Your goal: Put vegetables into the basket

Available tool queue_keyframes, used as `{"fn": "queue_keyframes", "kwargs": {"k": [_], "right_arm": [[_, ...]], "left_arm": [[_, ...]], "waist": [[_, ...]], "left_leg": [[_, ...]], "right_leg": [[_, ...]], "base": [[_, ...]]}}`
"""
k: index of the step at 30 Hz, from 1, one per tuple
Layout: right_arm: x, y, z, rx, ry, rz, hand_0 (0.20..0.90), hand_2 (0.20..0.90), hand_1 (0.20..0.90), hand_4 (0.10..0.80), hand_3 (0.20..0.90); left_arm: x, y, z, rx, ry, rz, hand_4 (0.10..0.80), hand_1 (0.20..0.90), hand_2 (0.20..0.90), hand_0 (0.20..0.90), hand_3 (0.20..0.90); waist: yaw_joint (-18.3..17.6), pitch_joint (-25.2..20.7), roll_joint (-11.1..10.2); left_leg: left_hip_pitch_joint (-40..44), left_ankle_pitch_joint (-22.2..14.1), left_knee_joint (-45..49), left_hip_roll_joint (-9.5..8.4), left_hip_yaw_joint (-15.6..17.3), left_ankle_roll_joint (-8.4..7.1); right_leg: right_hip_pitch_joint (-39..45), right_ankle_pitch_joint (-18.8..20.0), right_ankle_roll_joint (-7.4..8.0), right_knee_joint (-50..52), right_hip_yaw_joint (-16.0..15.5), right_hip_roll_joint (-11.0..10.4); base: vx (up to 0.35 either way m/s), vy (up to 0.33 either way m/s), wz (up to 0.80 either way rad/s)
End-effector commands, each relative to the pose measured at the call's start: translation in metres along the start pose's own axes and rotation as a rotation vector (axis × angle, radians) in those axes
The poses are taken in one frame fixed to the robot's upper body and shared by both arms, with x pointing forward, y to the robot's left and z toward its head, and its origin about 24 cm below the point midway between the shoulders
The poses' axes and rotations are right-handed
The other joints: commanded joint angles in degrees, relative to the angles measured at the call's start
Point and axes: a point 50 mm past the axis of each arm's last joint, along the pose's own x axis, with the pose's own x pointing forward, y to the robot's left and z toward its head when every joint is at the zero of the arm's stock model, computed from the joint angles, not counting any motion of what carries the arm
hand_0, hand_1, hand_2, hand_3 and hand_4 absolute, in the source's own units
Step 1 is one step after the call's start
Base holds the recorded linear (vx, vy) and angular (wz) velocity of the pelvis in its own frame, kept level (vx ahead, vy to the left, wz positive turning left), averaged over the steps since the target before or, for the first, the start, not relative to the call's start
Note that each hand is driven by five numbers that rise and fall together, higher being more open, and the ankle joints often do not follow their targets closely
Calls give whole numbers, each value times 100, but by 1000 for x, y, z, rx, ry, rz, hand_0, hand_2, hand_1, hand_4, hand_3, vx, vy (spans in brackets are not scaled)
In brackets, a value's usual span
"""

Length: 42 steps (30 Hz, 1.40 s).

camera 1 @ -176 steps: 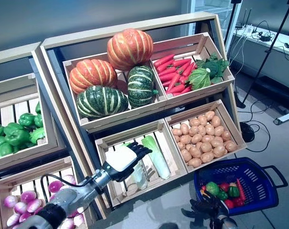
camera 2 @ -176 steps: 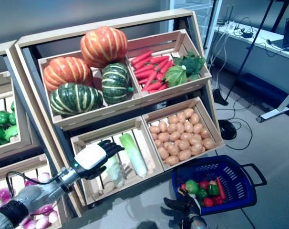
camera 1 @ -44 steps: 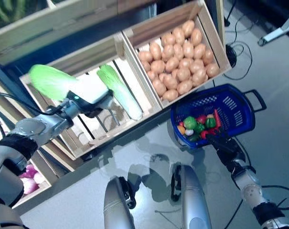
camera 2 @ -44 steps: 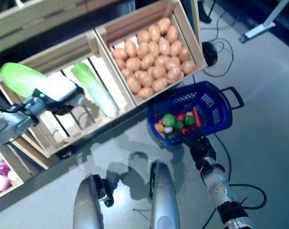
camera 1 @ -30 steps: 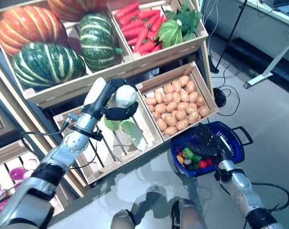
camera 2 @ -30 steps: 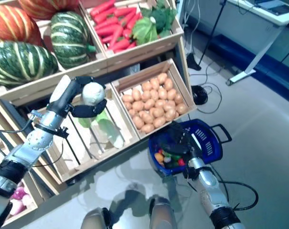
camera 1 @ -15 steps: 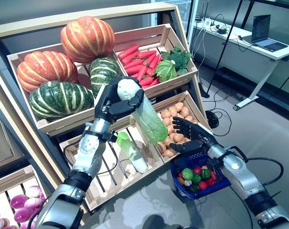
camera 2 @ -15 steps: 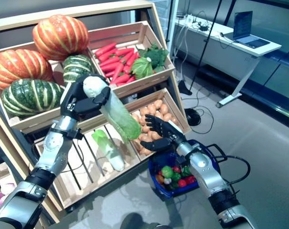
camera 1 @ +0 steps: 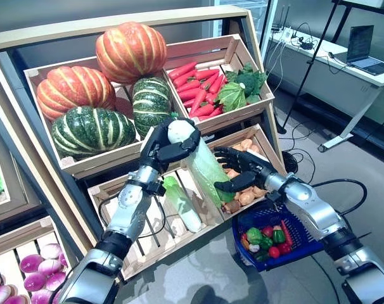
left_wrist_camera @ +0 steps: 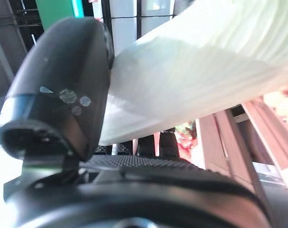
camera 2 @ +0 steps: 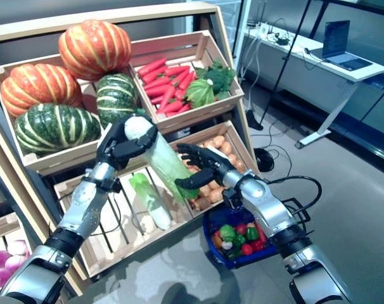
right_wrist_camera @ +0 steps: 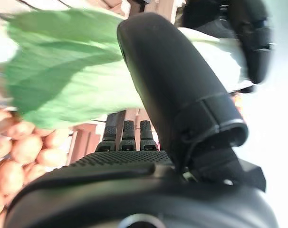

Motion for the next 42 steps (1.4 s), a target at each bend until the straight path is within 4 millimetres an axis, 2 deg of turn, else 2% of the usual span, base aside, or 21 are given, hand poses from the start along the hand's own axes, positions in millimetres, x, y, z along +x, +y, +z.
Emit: {"fn": "queue_keyframes", "kwargs": {"k": [1, 7, 10, 16, 22, 28, 29, 30, 34, 42], "right_arm": [[17, 2, 63, -3, -223, 75, 900, 900, 900, 800, 900], [28, 25, 51, 155, -87, 333, 900, 900, 900, 800, 900], [35, 29, 39, 285, -31, 377, 900, 900, 900, 800, 900], [44, 35, 22, 418, 104, 459, 900, 900, 900, 800, 900], [42, 18, -10, 487, 288, 482, 900, 900, 900, 800, 900], [42, 18, -22, 635, 297, 505, 900, 900, 900, 800, 900], [43, 20, -23, 654, 294, 508, 662, 662, 662, 642, 662], [44, 22, -25, 664, 292, 500, 300, 300, 300, 400, 300], [45, 24, -30, 673, 278, 447, 300, 300, 300, 400, 300], [38, 8, -36, 638, 273, 337, 300, 300, 300, 400, 300]], "left_arm": [[25, -15, 41, 49, -189, -119, 400, 300, 300, 300, 300], [28, -30, 33, -8, -166, -182, 400, 300, 300, 300, 300], [30, -39, 28, -56, -152, -210, 400, 300, 300, 300, 300], [34, -56, 22, -86, -147, -271, 400, 300, 300, 300, 300], [41, -69, 27, -115, -172, -328, 400, 300, 300, 300, 300], [46, -78, 30, -159, -190, -352, 400, 300, 300, 300, 300], [46, -79, 30, -165, -192, -352, 400, 300, 300, 300, 300], [45, -80, 28, -170, -191, -353, 400, 300, 300, 300, 300], [43, -81, 25, -173, -181, -354, 400, 300, 300, 300, 300], [42, -71, 25, -128, -161, -312, 400, 300, 300, 300, 300]], "waist": [[8, -578, -184], [74, -580, -246], [118, -597, -271], [177, -641, -289], [273, -680, -297], [321, -695, -280], [323, -692, -276], [325, -697, -269], [297, -718, -258], [221, -667, -248]], "left_leg": [[-280, -5, 108, -326, -196, 195], [-267, -11, 124, -344, -238, 209], [-249, 4, 95, -347, -273, 201], [-258, 7, 83, -358, -338, 171], [-255, 8, 74, -362, -381, 165], [-265, -10, 85, -376, -424, 175], [-258, -13, 84, -378, -430, 174], [-250, -17, 78, -381, -438, 175], [-235, -18, 57, -395, -445, 166], [-257, -8, 41, -394, -411, 175]], "right_leg": [[-19, 74, 8, 75, 375, 9], [22, 51, -10, 87, 377, 4], [67, 76, -11, 43, 338, -4], [91, 115, -4, -5, 317, -19], [96, 118, -17, 2, 280, -41], [93, 114, -36, 5, 299, -50], [100, 113, -37, 1, 302, -52], [106, 114, -39, -1, 306, -55], [122, 138, -35, -44, 350, -56], [58, 177, -23, -61, 434, -62]], "base": [[0, 0, 0], [-1, -1, 1], [0, -8, 5], [5, 7, 16], [1, 8, 4], [5, 6, 1], [24, 25, 8], [37, 35, 15], [27, 25, 9], [-6, 7, 1]]}}
